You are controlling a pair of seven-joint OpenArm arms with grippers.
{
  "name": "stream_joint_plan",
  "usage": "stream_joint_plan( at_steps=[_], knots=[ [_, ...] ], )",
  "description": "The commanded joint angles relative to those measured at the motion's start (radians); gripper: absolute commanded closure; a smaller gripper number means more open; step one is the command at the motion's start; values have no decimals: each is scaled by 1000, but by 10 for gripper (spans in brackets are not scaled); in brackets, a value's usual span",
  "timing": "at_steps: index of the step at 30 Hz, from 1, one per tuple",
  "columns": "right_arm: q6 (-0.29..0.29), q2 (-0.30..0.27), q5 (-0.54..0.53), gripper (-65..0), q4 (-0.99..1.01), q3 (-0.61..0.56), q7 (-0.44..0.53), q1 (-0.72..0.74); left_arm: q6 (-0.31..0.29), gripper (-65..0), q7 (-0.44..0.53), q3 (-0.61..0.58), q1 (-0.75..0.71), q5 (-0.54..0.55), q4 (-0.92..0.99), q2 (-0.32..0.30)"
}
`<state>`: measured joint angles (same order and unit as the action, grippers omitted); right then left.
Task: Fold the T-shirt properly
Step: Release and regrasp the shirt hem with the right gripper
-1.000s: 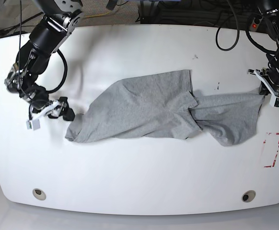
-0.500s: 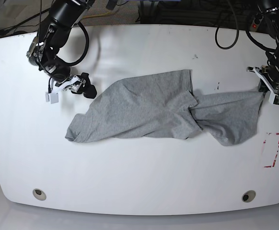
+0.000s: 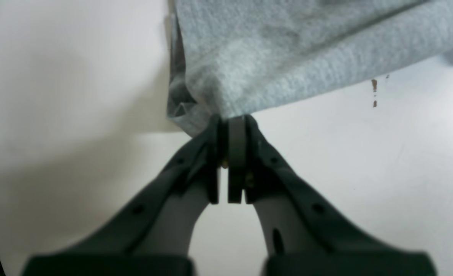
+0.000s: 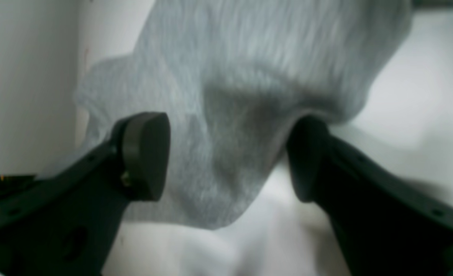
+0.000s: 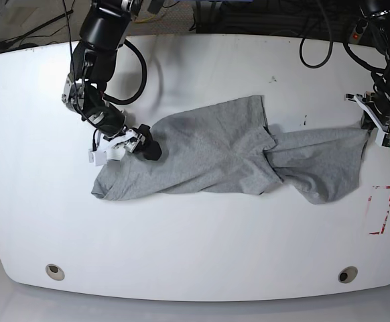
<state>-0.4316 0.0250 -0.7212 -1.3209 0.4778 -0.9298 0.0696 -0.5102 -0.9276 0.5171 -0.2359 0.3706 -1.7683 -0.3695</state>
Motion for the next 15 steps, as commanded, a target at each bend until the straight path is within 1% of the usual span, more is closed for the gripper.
stream_joint_plan(
  at_steps=[1, 3, 4, 7, 8, 10, 12, 14, 15],
  knots=[
    [12, -4, 45, -458, 53, -1, 7, 31, 3, 0, 17, 10, 5, 8, -20, -20],
    [10, -4, 64, -452, 71, -1, 8, 43, 3, 0, 17, 10, 5, 8, -20, -20],
    [9, -3, 68, -436, 73, -1, 8, 45, 3, 0, 17, 10, 5, 8, -20, -20],
    [7, -1, 71, -330, 73, -3, 10, 45, 3, 0, 17, 10, 5, 8, -20, -20],
    [7, -1, 70, -262, 73, -4, 10, 45, 5, 0, 17, 10, 5, 8, -20, -20],
    [7, -1, 71, -174, 73, -15, 12, 45, 5, 0, 17, 10, 5, 8, -20, -18],
    [10, -4, 71, -105, 73, -37, 12, 45, 5, 0, 17, 5, 5, 8, -20, -18],
    [12, -6, 73, -109, 73, -58, 12, 45, 5, 0, 17, 5, 5, 8, -20, -16],
    [14, -7, 73, -132, 73, -72, 12, 45, 5, 0, 17, 4, 5, 8, -20, -16]
  ],
)
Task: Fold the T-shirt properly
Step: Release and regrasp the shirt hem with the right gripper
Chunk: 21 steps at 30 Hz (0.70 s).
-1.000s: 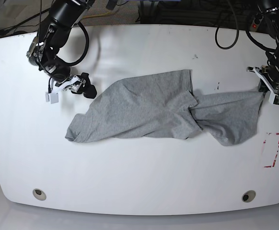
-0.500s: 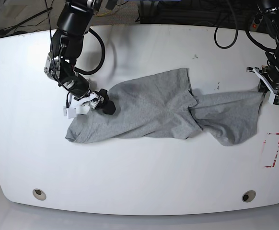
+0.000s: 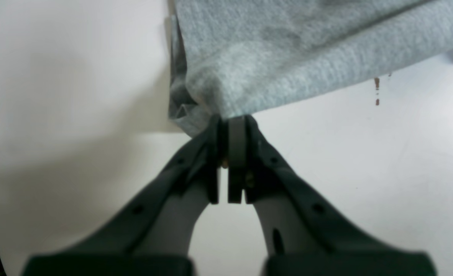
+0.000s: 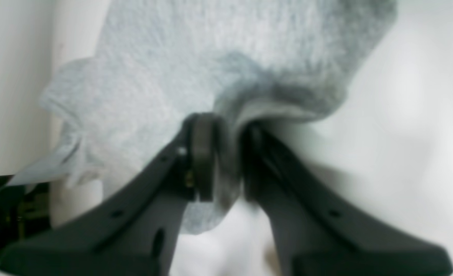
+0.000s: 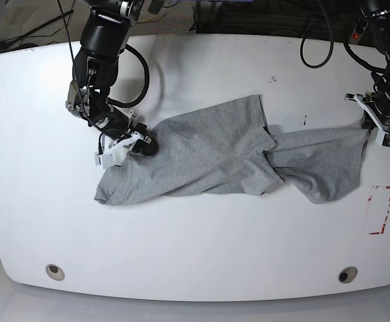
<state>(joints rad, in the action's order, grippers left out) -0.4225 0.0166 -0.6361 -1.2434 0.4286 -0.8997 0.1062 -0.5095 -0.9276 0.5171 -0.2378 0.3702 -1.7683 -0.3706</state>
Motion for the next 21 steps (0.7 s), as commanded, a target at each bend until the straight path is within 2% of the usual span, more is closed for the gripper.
stream_joint_plan(
  at_steps=[1, 3, 4, 5, 7, 8, 12, 18, 21],
  knots=[
    [4, 1, -12, -152, -5, -32, -17, 8, 4, 0, 17, 4, 7, 8, -20, -15],
    [4, 3, -12, -165, -5, -41, -8, 5, 4, 0, 17, 4, 7, 8, -20, -15],
    [4, 3, -12, -144, -5, -43, 6, 2, 7, 0, 17, 4, 7, 8, -20, -15],
    [4, 4, -12, -117, -5, -43, 14, 0, 7, 0, 17, 4, 7, 8, -20, -15],
    [4, 4, -12, -13, -5, -43, 23, -3, 7, 0, 17, 4, 8, 8, -20, -15],
    [4, 4, -12, 0, -6, -43, 23, -9, 8, 0, 17, 4, 8, 8, -20, -15],
    [3, 1, -14, 0, -48, -43, 23, -16, 10, 0, 17, 4, 8, 8, -20, -17],
    [3, -2, -14, 0, -243, -43, 20, -90, 7, 0, 17, 5, 8, 8, -25, -18],
    [-6, -39, -14, 0, -339, -43, 20, -124, 7, 0, 17, 4, 10, 6, -69, -18]
  ],
)
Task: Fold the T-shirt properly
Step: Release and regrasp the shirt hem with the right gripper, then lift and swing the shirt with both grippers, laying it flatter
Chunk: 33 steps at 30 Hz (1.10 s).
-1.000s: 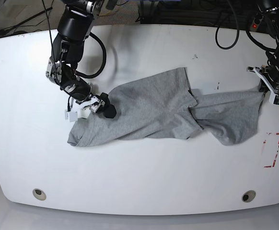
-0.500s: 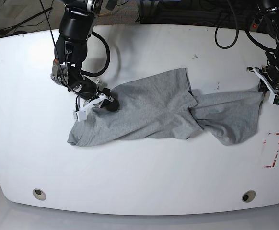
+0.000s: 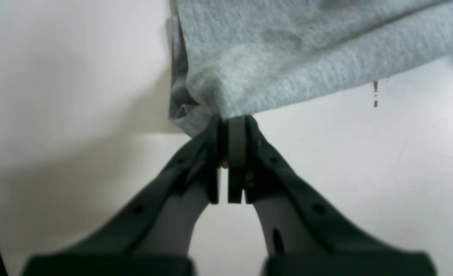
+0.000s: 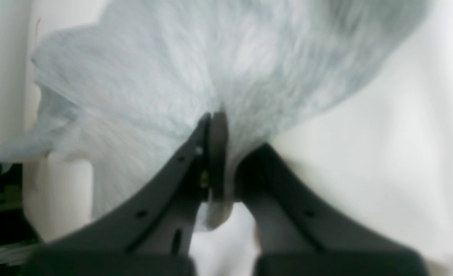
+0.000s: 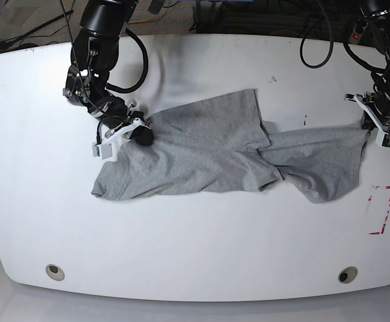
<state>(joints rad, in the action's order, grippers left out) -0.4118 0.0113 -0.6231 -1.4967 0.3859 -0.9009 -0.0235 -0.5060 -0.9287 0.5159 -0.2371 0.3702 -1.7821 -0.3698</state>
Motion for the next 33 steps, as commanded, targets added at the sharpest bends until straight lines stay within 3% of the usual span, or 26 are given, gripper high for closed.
stream_joint_plan(
  at_steps=[1, 8, 15, 18, 20, 23, 27, 33],
  knots=[
    [-20, -53, -34, 0, -117, 0, 21, -2, 4, 0, 18, 3, 11, 6, -71, -18],
    [-112, -155, -36, 0, -239, 0, 19, 43, 8, 0, 18, -75, 89, -15, -114, -22],
    [-147, -273, -37, 0, -232, -6, 18, 199, 0, 0, 17, -193, 199, -230, -127, -21],
    [-152, -327, -37, 0, -184, -52, 18, 290, 0, -3, 7, -202, 241, -254, -124, -21],
    [-152, -362, -37, 0, -143, -69, 18, 366, -1, -3, -49, -202, 292, -251, -120, -21],
    [-152, -379, -36, 0, -81, -72, 18, 448, -1, -3, -112, -202, 353, -251, -118, -21],
    [-152, -406, -27, 0, 54, -75, 18, 613, -1, -3, -128, -202, 417, -251, -118, -16],
    [-152, -465, -33, 0, 249, -149, 18, 841, -1, -4, -195, -202, 514, -256, -117, -19]
  ],
)
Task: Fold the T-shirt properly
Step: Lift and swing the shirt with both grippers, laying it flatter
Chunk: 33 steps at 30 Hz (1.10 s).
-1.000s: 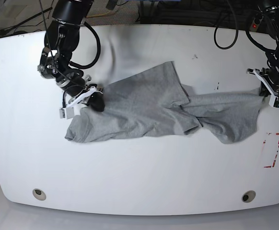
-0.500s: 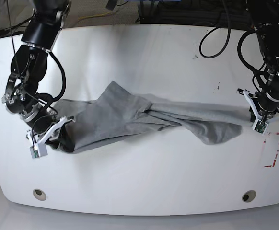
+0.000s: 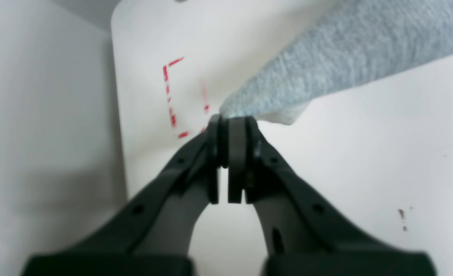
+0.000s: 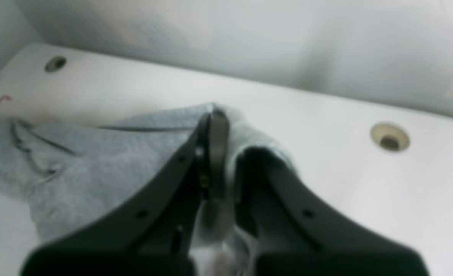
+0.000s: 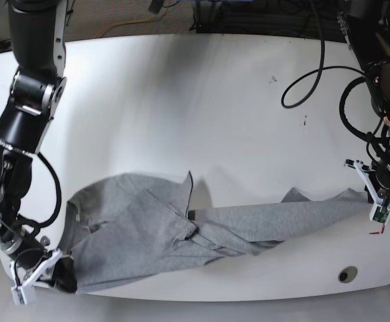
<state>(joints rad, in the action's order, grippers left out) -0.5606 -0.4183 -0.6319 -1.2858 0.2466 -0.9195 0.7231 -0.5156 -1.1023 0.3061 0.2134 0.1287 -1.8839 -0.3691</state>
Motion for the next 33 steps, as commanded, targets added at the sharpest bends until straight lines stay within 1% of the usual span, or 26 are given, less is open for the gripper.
stream_joint_plan(
  at_steps=[1, 4, 7, 10, 13, 16, 20, 22, 26, 29, 33],
  knots=[
    [-3, -43, -26, 0, 74, -22, 37, 142, 8, -4, -37, 8, 88, -14, -15, -21],
    [-3, -47, -27, 0, 127, -42, 37, 231, 8, -4, -43, 12, 122, -16, -15, -24],
    [-3, -49, -27, 0, 136, -48, 29, 284, 8, -4, -43, 12, 128, -16, -15, -55],
    [-6, -49, -27, 0, 134, -40, -33, 312, 8, -4, -42, 14, 129, -16, -15, -55],
    [-43, -47, -27, 0, 134, -39, -66, 306, 8, -4, -42, 15, 110, -16, -15, -55],
    [-68, -47, -29, 0, 131, -19, -80, 240, 8, -3, -32, 15, 62, -14, -15, -54],
    [-71, -44, -29, 0, 82, 38, -97, 122, 8, -3, 23, 34, -30, -14, -15, -55],
    [-71, -41, -29, 0, 47, 61, -106, 30, 8, -3, 52, 69, -99, -14, -15, -52],
    [-72, -35, -32, 0, -16, 109, -106, -144, 8, -3, 60, 86, -197, -10, -15, -51],
    [-72, -18, -76, 0, -53, 138, -106, -257, 8, -4, 66, 86, -266, -10, -13, -49],
    [-72, -12, -128, 0, -78, 147, -106, -386, 8, -8, 120, 86, -358, -10, -13, -24]
  ],
)
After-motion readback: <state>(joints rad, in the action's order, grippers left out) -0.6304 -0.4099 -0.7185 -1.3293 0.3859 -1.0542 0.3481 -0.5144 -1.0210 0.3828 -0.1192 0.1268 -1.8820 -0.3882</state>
